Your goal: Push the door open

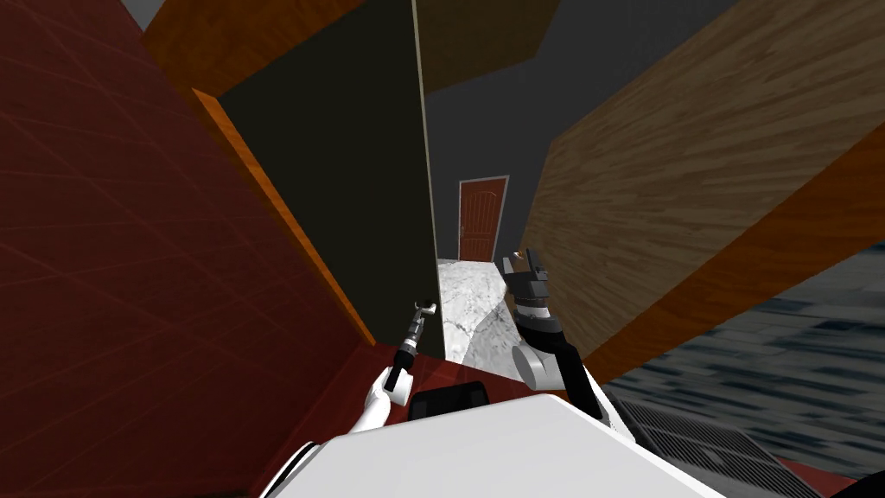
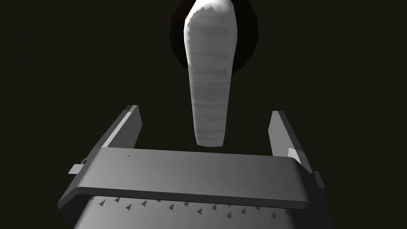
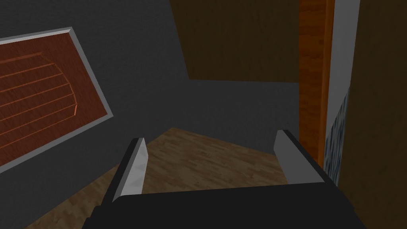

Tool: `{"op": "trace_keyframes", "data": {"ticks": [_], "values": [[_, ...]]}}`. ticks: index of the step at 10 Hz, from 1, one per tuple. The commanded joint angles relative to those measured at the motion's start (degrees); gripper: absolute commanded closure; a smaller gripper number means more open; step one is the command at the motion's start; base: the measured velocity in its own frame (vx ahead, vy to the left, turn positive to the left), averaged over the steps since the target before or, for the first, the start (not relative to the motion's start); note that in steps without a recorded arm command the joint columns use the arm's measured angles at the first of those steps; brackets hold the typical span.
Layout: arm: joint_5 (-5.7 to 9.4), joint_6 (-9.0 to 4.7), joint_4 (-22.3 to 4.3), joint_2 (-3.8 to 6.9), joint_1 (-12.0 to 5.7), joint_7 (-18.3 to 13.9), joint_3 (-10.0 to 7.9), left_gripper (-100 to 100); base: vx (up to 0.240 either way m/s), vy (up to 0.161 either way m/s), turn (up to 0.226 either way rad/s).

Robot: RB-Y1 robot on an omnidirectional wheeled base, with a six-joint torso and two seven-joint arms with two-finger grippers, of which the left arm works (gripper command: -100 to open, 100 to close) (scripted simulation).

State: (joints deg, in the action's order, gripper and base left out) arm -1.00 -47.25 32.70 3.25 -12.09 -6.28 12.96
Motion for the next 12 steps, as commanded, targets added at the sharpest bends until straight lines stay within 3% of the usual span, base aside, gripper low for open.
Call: {"op": "trace_keyframes", "data": {"ticks": [1, 3, 4, 9, 12], "values": [[0.09, -0.09, -0.2, -0.35, 0.02, 0.2, -0.22, -100, 0.185, -0.056, -0.031], [0.10, -0.06, -0.1, -0.50, 0.09, 0.2, -0.26, -100, 0.142, -0.038, -0.013], [0.10, -0.06, -0.1, -0.50, 0.09, 0.2, -0.26, 100, -0.014, 0.002, 0.004], [0.10, -0.06, -0.1, -0.50, 0.09, 0.2, -0.26, 100, -0.013, 0.006, -0.001], [0.91, 0.12, -0.2, 0.43, 0.09, 0.9, -1.83, 100, 0.129, -0.080, 0.041]]}}
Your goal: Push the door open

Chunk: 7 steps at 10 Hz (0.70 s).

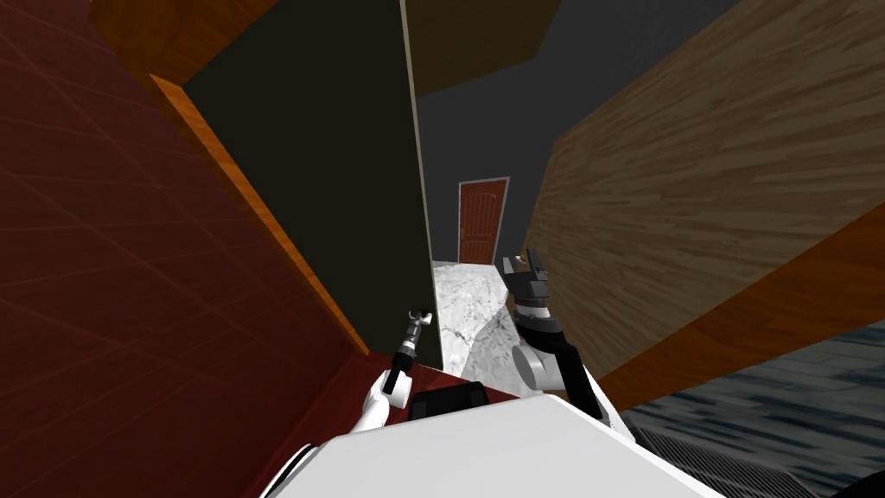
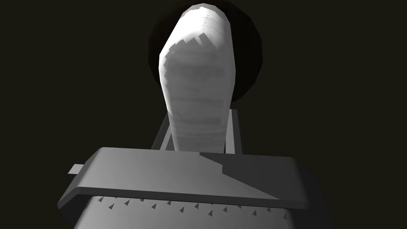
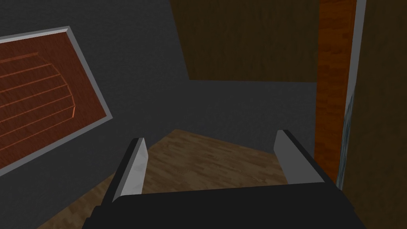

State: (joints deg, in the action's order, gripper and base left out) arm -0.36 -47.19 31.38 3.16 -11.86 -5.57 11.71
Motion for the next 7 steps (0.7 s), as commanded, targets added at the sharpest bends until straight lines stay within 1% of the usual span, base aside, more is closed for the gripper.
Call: {"op": "trace_keyframes", "data": {"ticks": [1, 2, 4, 5, 7], "values": [[0.55, 0.08, 1.1, 0.75, -0.13, 0.4, -1.11, 100, 0.156, -0.107, 0.039], [0.55, 0.08, 1.1, 0.75, -0.13, 0.4, -1.11, 100, 0.130, -0.080, 0.003], [1.33, 0.13, 1.1, 1.29, -0.09, 1.0, -2.60, 100, 0.175, -0.073, 0.039], [1.51, 0.14, 1.1, 1.39, -0.08, 1.2, -2.93, 100, 0.170, -0.122, 0.050], [2.25, 0.19, 1.0, 1.73, -0.04, 1.8, -4.35, 100, 0.182, -0.129, 0.070]]}}
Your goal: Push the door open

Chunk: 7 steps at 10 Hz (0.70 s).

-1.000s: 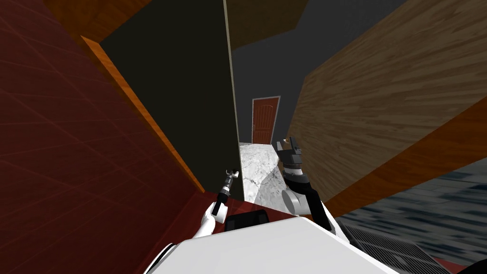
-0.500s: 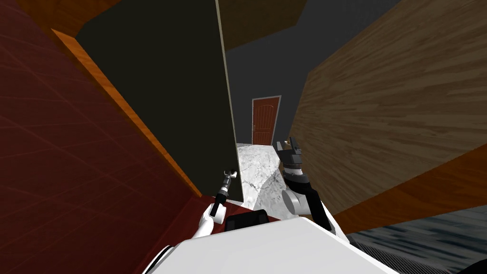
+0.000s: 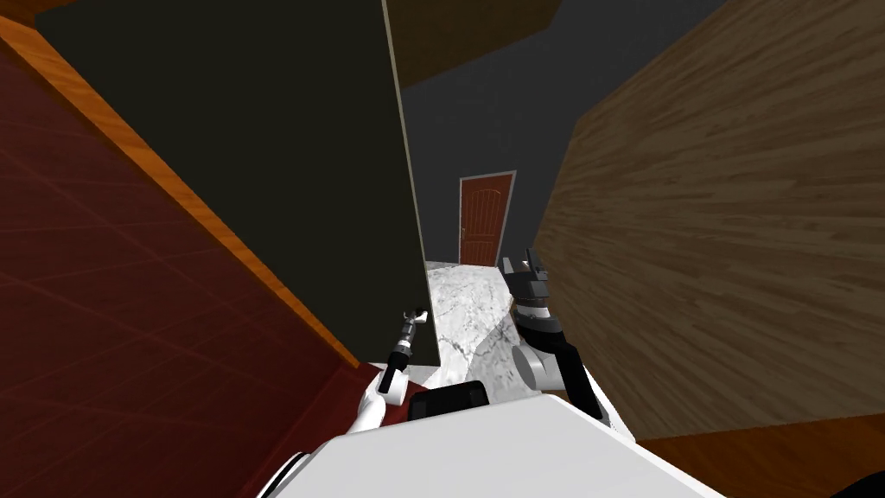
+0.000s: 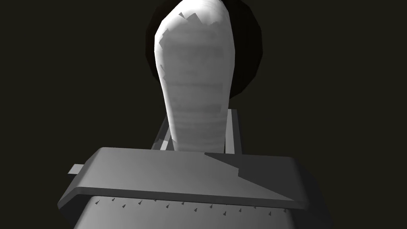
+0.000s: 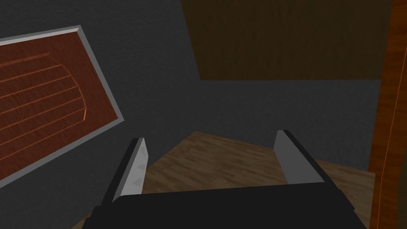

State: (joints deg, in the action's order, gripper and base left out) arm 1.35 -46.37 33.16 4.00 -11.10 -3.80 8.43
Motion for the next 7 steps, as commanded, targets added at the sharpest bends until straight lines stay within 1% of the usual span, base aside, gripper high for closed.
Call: {"op": "trace_keyframes", "data": {"ticks": [1, 2, 3, 4, 5, 6, 7], "values": [[0.93, -0.61, -0.8, 1.02, -0.78, 0.4, -1.81, 100, 0.169, -0.124, 0.071], [1.33, -0.58, -0.8, 1.13, -0.76, 0.7, -2.56, 100, 0.174, -0.117, 0.059], [1.33, -0.58, -1.2, 1.13, -0.76, 0.7, -2.56, 100, 0.130, -0.086, 0.040], [1.33, -0.58, -0.8, 1.13, -0.76, 0.7, -2.56, 100, 0.053, -0.033, 0.002], [1.93, -0.54, -0.9, 1.25, -0.73, 1.2, -3.71, 100, 0.110, -0.092, 0.046], [2.34, -0.51, -0.9, 1.30, -0.71, 1.5, -4.47, 100, 0.177, -0.132, 0.112], [2.54, -0.50, -0.9, 1.32, -0.70, 1.7, -4.85, 100, 0.155, -0.097, 0.054]]}}
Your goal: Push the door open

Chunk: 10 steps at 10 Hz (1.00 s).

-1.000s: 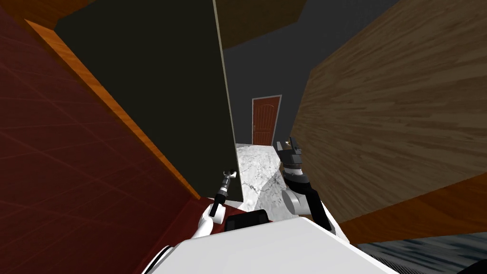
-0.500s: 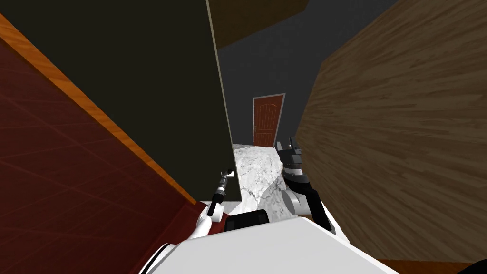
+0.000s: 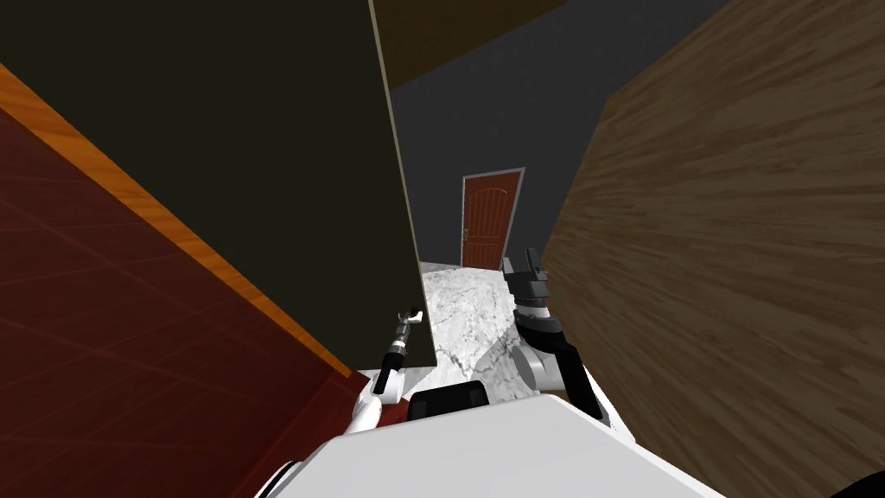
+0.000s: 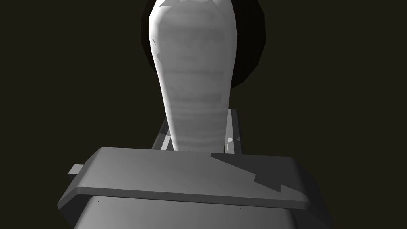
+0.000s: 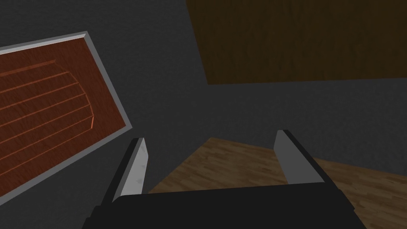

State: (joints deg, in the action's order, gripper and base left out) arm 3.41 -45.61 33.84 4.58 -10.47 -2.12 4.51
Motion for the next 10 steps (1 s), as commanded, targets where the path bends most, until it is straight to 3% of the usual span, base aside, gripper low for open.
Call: {"op": "trace_keyframes", "data": {"ticks": [1, 2, 10], "values": [[0.48, -1.26, -1.6, 0.74, -1.32, 0.0, -0.93, 100, 0.089, -0.065, 0.012], [1.06, -1.22, -1.6, 0.75, -1.29, 0.5, -2.04, 100, 0.130, -0.117, 0.057], [2.99, -1.09, -1.8, 0.33, -1.19, 2.1, -5.72, 100, 0.135, -0.097, 0.055]]}}
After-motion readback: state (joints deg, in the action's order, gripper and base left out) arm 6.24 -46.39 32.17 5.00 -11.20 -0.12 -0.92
